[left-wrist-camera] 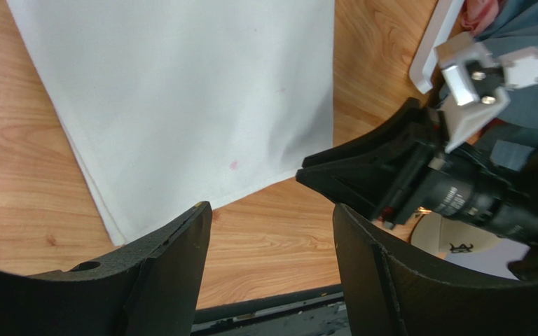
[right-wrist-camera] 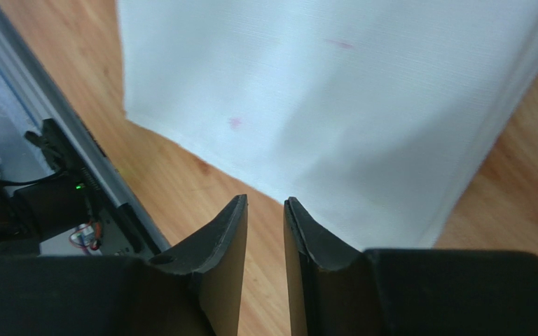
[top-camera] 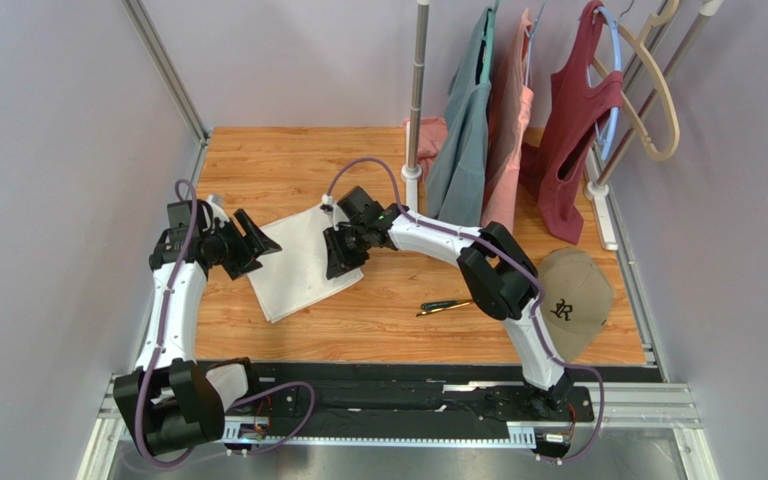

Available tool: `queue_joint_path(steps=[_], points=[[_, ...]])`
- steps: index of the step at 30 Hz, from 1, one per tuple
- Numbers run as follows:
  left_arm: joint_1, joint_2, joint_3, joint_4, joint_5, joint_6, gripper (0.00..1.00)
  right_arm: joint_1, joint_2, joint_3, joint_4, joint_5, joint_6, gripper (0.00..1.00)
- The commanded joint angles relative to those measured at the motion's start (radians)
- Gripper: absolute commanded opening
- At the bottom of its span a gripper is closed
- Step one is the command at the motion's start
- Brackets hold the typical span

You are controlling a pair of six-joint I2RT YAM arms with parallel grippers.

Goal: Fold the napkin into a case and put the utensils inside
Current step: Smooth out the lower triangle-folded napkin at the center of the board.

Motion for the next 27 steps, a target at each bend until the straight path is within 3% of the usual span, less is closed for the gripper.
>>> queue_joint_path(steps=[1,7,16,19,21,25,26,27], points=[[0.040,0.050,-0.007,0.107,0.113,-0.024,0.73,-0.078,0.022,-0.080,0.034,0.014,-0.005,0.27],[0.045,0.188,0.014,0.159,0.150,-0.010,0.73,-0.120,-0.043,-0.224,0.025,0.120,-0.059,0.27],[0.043,0.287,0.071,0.121,0.067,0.055,0.80,-0.092,-0.231,-0.387,-0.025,0.241,-0.112,0.28],[0.043,0.317,0.071,0.136,0.079,0.058,0.71,-0.069,-0.288,-0.341,-0.079,0.269,-0.126,0.30],[0.043,0.363,0.083,0.164,0.113,0.050,0.56,-0.066,-0.302,-0.285,-0.078,0.243,-0.122,0.33],[0.043,0.474,0.132,0.202,0.153,0.013,0.39,-0.070,-0.218,-0.165,-0.067,0.192,-0.103,0.35],[0.043,0.497,0.140,0.220,0.164,0.007,0.26,-0.074,-0.202,-0.153,-0.052,0.189,-0.097,0.35],[0.043,0.541,0.158,0.221,0.168,-0.001,0.19,-0.080,-0.186,-0.145,-0.044,0.183,-0.079,0.34]])
